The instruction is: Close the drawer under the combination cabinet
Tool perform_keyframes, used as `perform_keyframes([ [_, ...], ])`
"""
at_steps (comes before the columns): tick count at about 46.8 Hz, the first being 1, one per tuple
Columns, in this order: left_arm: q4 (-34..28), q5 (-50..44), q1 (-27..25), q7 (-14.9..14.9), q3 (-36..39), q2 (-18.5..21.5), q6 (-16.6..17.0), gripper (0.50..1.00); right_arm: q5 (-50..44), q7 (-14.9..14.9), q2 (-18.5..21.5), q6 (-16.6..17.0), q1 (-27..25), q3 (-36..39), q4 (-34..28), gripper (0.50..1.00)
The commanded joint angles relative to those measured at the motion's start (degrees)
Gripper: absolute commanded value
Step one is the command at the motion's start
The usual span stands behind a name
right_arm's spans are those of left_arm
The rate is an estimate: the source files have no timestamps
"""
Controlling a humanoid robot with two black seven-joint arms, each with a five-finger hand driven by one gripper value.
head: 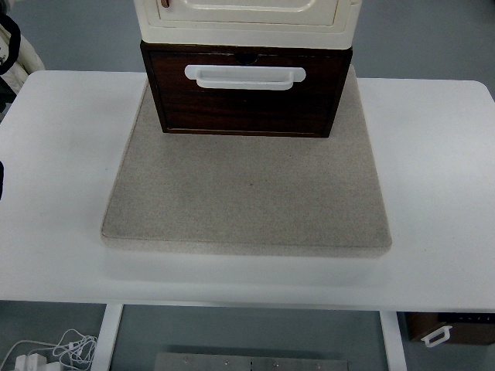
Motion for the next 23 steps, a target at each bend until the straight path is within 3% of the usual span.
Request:
perform_keyframes([
  [1,-0.1,-3.0,2.3,-0.3,0.0,-0.9,-0.4,0.999,-0.1,0.0,0.0,0.0,-0.1,0.0,0.0,0.952],
  [16,0.1,-8.4,5.8,-0.4,-0.1,-4.6,-6.0,0.999,-0.2,0.0,0.0,0.0,-0.4,-0.2,0.1,0.952],
  [23,0.1,-10.7,7.0,-1.0,-0.2,-6.5,-6.6,0.999,-0.4,0.0,0.0,0.0,-0.4,-0.2,0.1,0.952],
])
